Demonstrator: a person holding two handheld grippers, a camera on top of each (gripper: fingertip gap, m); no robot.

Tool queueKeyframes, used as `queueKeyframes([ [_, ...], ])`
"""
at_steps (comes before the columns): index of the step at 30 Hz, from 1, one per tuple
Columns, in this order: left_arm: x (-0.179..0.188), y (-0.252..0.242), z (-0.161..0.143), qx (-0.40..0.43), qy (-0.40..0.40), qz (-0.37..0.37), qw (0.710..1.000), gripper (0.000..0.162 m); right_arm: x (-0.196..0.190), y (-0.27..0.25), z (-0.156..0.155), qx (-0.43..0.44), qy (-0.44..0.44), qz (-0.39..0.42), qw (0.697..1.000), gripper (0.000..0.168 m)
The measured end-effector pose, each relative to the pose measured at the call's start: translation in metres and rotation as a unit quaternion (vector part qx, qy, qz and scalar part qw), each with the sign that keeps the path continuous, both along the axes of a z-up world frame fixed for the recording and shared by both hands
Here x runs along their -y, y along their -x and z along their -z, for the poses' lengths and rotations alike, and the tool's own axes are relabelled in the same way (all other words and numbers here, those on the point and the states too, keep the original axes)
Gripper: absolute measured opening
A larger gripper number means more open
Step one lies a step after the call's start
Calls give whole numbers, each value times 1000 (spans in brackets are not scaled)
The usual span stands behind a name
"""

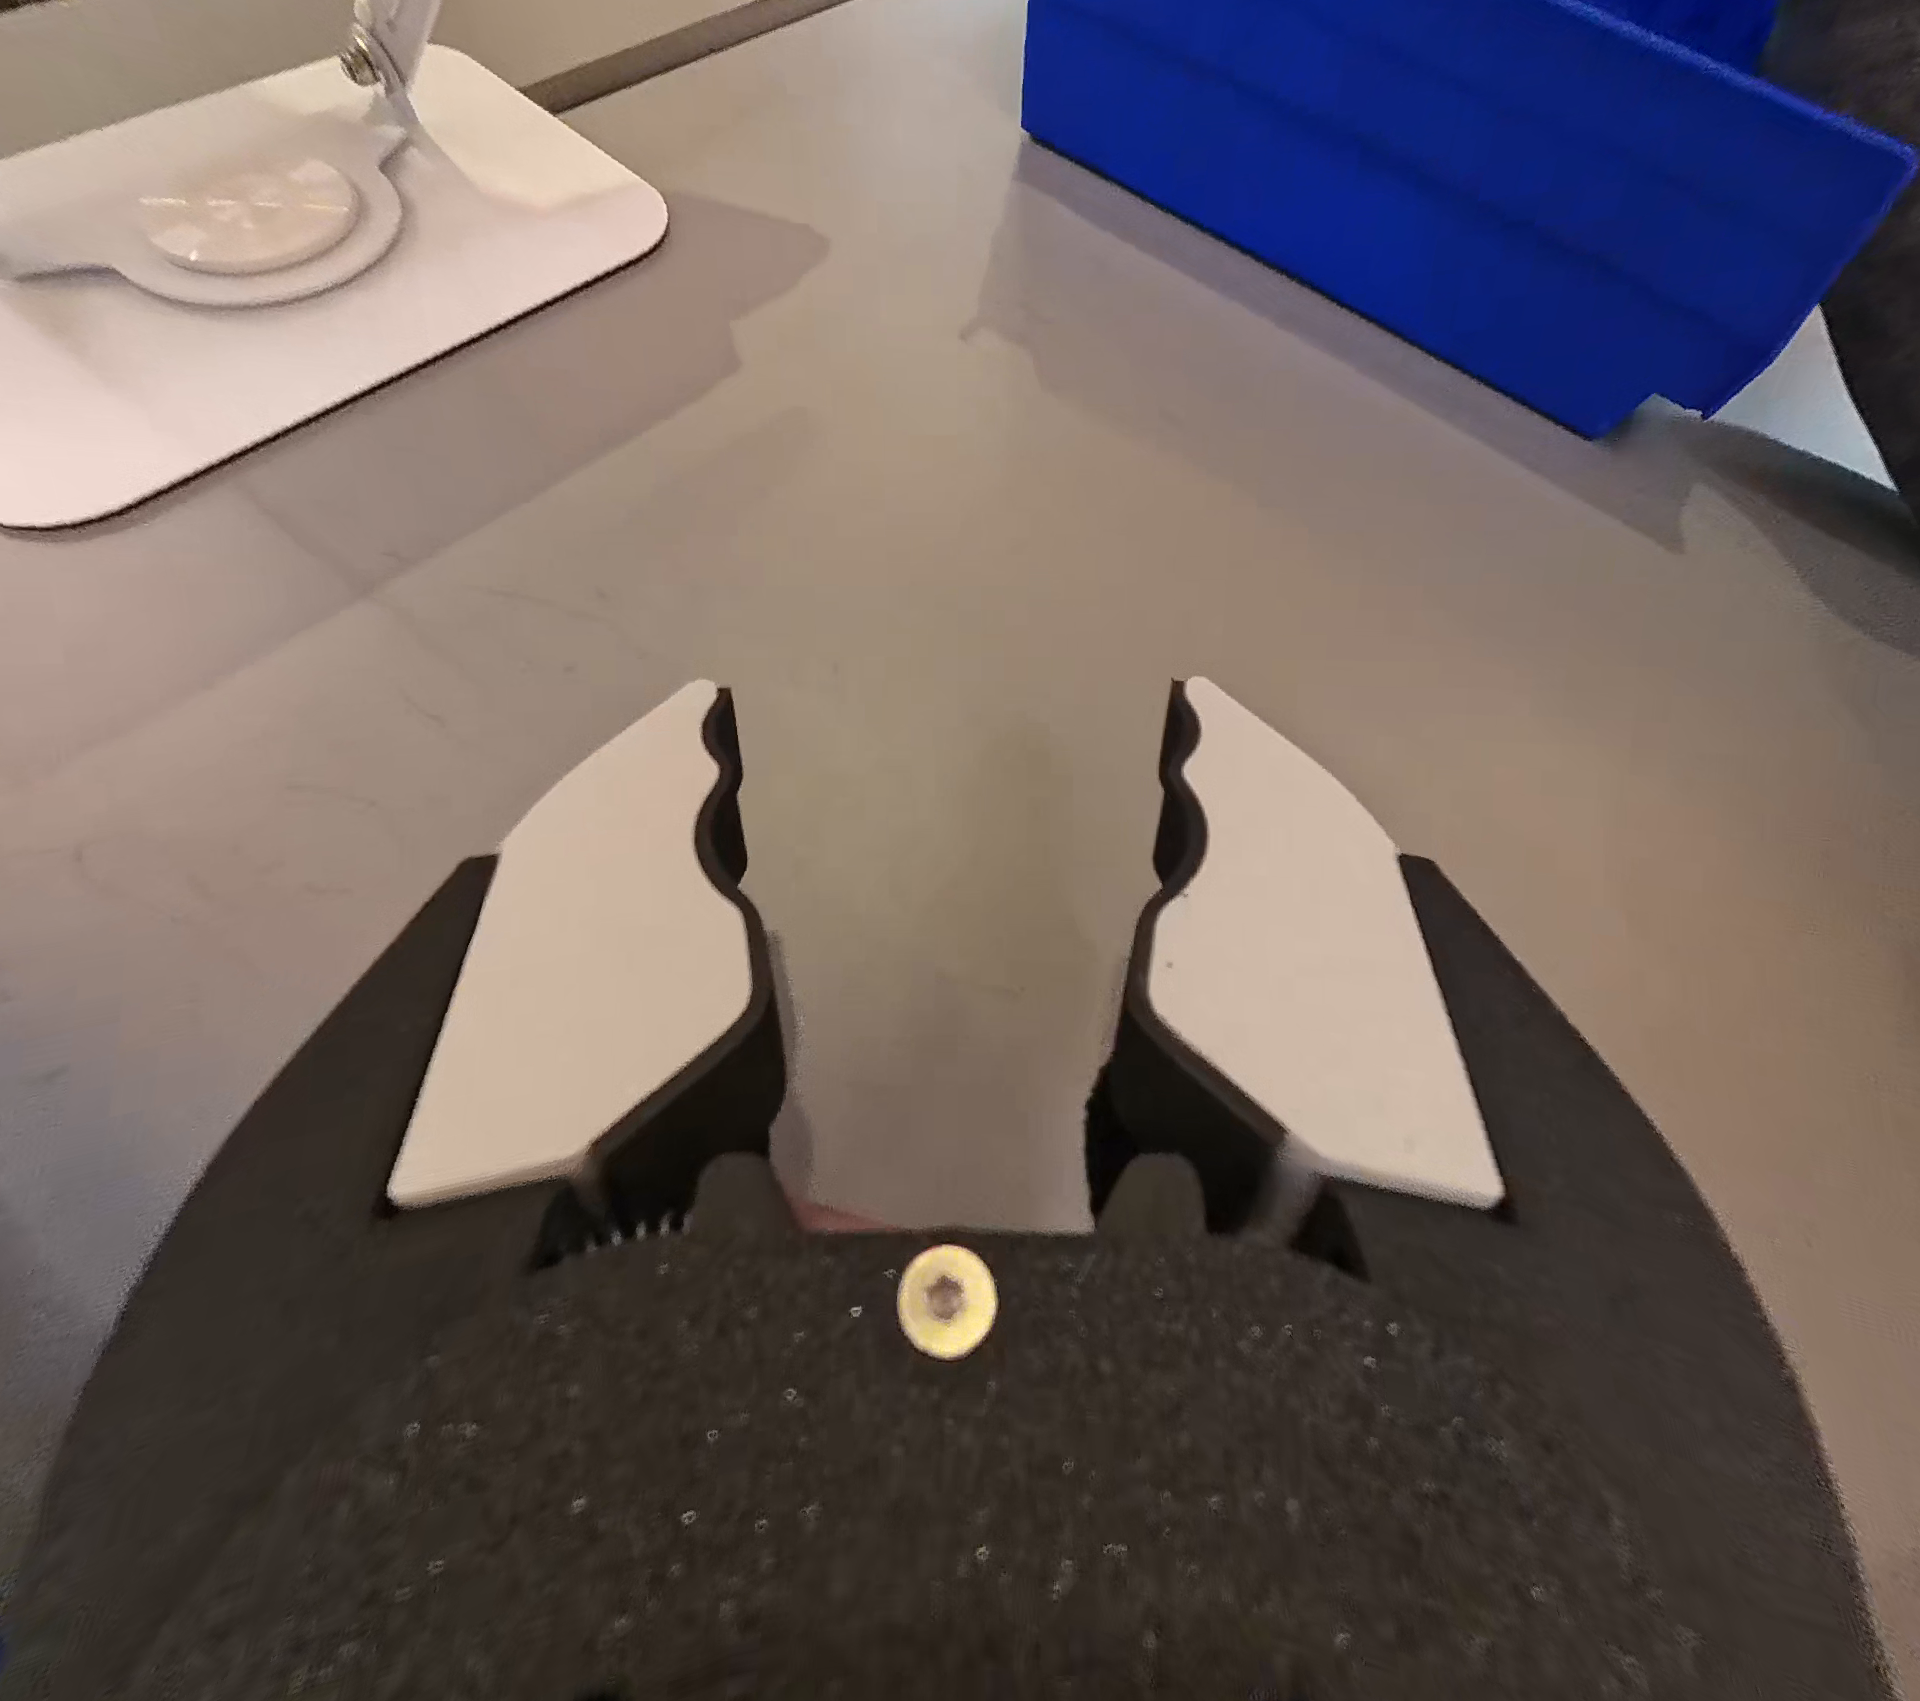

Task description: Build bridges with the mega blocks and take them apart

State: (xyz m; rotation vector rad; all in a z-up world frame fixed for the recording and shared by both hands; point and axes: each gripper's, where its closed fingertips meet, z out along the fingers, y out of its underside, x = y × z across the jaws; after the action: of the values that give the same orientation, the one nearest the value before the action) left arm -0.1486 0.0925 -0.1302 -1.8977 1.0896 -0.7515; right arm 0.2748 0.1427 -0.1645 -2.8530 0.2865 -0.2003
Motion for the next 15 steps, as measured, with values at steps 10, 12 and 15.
queueKeyframes([
  [10,0,0,5,-20,-6,-4,1000,77,2,3,-24,6,-31,-30,999,75],
  [12,0,2,1,-15,-14,-4,1000,76,2,7,-72,36,-102,-42,993,74],
  [15,3,2,-6,-2,-25,4,1000,74,12,43,-157,66,-255,-96,960,73],
])
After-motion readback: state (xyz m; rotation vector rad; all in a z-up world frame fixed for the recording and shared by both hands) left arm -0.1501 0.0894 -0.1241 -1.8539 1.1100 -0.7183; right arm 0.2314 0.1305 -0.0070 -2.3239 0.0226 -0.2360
